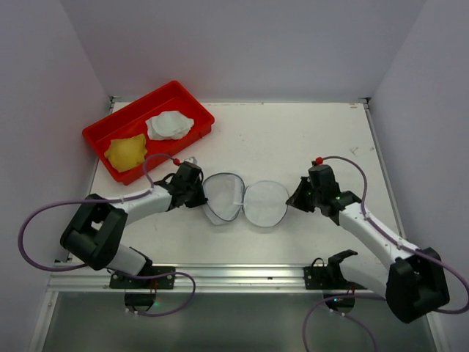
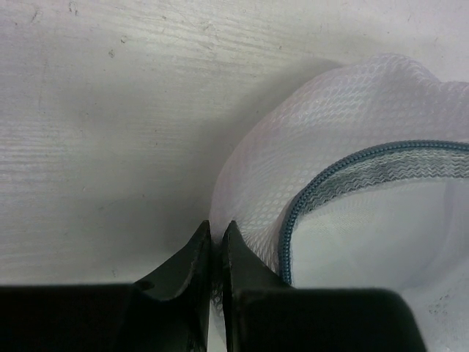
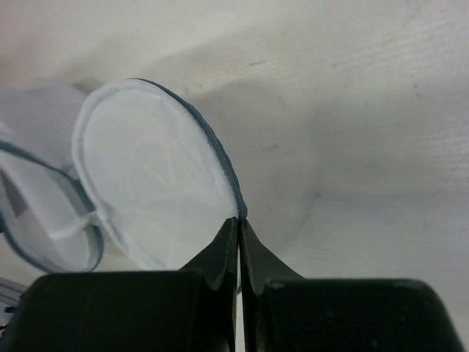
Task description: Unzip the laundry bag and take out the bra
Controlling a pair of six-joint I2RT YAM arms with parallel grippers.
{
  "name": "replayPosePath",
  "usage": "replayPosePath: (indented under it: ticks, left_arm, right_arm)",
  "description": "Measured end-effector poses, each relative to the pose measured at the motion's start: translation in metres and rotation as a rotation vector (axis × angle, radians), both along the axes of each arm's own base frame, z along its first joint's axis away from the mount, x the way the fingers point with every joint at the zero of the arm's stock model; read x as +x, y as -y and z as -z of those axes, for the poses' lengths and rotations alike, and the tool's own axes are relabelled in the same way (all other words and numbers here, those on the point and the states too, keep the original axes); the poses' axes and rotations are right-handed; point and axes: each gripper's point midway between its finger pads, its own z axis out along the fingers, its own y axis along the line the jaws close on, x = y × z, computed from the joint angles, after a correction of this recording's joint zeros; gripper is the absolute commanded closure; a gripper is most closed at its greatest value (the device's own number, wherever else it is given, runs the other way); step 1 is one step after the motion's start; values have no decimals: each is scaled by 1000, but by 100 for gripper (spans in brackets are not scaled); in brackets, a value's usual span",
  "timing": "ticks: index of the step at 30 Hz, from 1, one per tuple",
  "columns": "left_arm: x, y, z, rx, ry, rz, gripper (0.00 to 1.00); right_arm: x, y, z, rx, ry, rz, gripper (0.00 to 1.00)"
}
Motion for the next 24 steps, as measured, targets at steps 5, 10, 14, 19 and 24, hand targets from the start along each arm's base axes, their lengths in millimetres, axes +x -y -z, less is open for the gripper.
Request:
replayPosePath:
  ticks: [5, 10, 14, 19, 24]
  left_arm:
    - [0, 2, -4, -10, 8, 4, 100]
    - [3, 12, -14, -22, 22, 24, 100]
    - [5, 24, -21, -42, 41, 51, 100]
    - [3, 33, -21, -76, 38, 57, 100]
    - [-2, 42, -15, -123, 32, 66, 100]
  right_arm:
    - [12, -10, -69, 22, 206, -71, 100]
    - [14, -53, -126, 14, 316, -231, 100]
    - [11, -86, -146, 37, 345, -330, 100]
    - [8, -118, -138, 67, 305, -419, 100]
    - [7, -156, -125, 125, 272, -514, 100]
